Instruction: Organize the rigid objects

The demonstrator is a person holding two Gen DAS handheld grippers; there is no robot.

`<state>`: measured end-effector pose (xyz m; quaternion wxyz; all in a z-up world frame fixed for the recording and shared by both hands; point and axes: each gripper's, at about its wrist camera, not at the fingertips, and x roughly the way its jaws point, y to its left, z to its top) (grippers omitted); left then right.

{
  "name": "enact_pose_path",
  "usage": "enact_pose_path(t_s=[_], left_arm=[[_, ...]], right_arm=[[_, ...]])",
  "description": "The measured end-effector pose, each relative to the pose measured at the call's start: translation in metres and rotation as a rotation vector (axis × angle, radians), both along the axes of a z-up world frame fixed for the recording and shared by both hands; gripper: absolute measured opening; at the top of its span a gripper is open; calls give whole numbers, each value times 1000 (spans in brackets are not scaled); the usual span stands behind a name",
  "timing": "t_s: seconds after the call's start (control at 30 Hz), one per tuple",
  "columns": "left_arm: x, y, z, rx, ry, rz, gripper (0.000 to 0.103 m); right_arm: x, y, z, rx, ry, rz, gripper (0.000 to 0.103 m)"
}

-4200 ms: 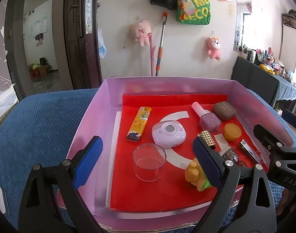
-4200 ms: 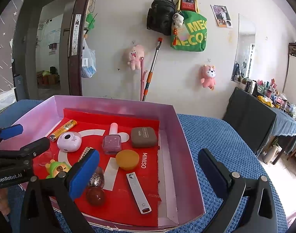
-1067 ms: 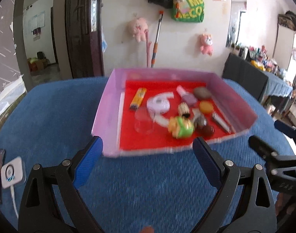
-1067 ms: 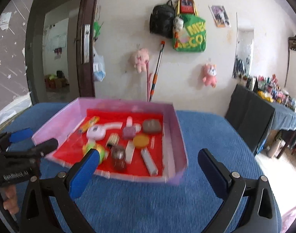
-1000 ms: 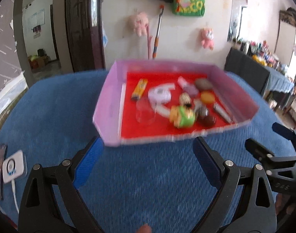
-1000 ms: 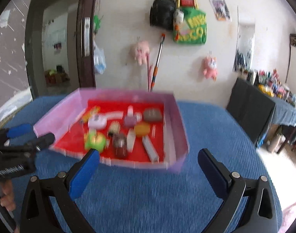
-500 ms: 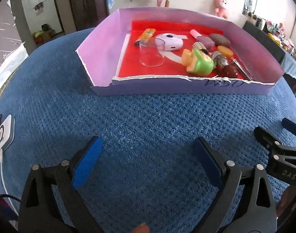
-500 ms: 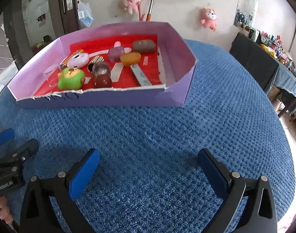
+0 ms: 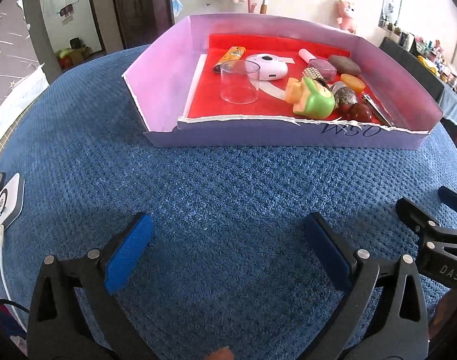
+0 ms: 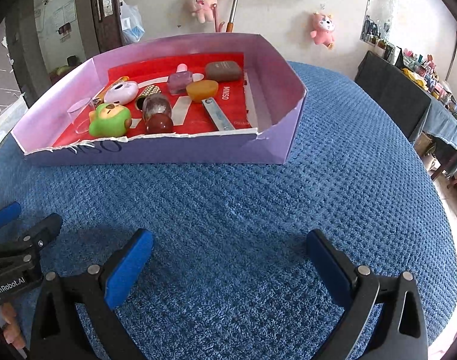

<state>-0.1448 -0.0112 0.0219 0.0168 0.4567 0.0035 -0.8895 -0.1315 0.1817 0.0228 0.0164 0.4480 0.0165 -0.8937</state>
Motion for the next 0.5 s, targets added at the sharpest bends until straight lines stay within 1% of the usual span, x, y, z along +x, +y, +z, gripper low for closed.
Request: enact_pose_path(t_s=[0.5], left_arm=[[-1, 0, 0, 0, 2, -2, 103]], right_arm=[[-2, -1, -1, 0, -1, -3, 103]])
